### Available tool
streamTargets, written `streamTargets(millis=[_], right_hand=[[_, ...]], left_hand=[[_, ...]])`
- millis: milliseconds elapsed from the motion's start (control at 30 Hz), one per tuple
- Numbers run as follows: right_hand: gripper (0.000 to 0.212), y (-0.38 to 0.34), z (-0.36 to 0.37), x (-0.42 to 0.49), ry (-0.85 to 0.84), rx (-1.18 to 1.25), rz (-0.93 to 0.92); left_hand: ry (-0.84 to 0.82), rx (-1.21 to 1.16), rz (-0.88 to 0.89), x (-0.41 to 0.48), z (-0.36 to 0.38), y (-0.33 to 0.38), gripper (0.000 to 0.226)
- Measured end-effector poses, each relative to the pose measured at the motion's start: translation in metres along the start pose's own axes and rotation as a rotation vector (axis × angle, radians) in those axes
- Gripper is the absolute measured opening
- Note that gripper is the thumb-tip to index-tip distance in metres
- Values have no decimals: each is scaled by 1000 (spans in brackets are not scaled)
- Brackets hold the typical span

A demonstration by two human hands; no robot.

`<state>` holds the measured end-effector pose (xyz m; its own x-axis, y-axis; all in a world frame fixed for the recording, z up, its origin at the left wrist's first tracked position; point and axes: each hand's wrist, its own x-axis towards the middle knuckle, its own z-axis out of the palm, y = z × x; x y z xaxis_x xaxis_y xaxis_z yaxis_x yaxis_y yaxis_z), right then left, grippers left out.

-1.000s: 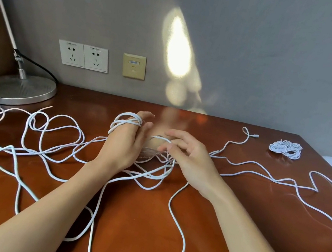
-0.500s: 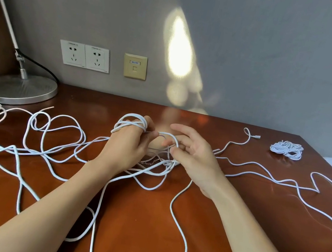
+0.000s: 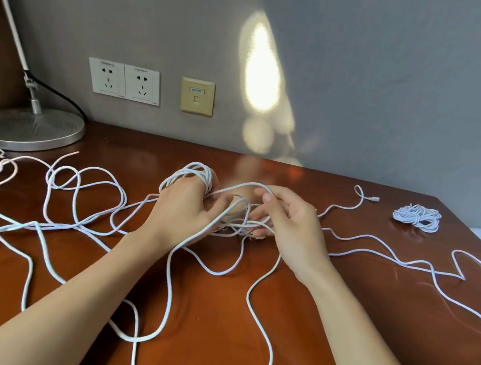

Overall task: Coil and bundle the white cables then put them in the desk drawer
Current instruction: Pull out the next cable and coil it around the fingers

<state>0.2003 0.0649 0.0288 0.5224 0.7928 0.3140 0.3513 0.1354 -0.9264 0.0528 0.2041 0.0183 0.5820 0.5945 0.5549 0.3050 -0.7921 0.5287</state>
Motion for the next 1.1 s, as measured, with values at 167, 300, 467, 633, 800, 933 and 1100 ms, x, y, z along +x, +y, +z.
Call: streamTargets(millis=[167, 300, 467, 633, 800, 933, 1100], right_hand=[[17, 1, -2, 1, 148, 2, -66], [11, -2, 0, 0, 144, 31, -47], [9, -6, -1, 1, 144, 94, -56], [21, -2, 2, 2, 210, 162, -57], [37, -4, 5, 1, 298, 176, -137], [47, -5, 4, 2, 293, 168, -152], [51, -8, 4, 1, 216, 175, -117]], left_hand=[[-18, 74, -55, 1, 5, 2, 61], [-24, 122, -91, 0, 4, 4, 67], [-50, 71, -148, -1, 5, 4, 69], [-76, 81, -148, -1, 8, 2, 77], [-60, 88, -90, -4, 2, 18, 70], [-106, 48, -78, -5, 1, 20, 68], [-143, -3, -91, -6, 2, 17, 70]])
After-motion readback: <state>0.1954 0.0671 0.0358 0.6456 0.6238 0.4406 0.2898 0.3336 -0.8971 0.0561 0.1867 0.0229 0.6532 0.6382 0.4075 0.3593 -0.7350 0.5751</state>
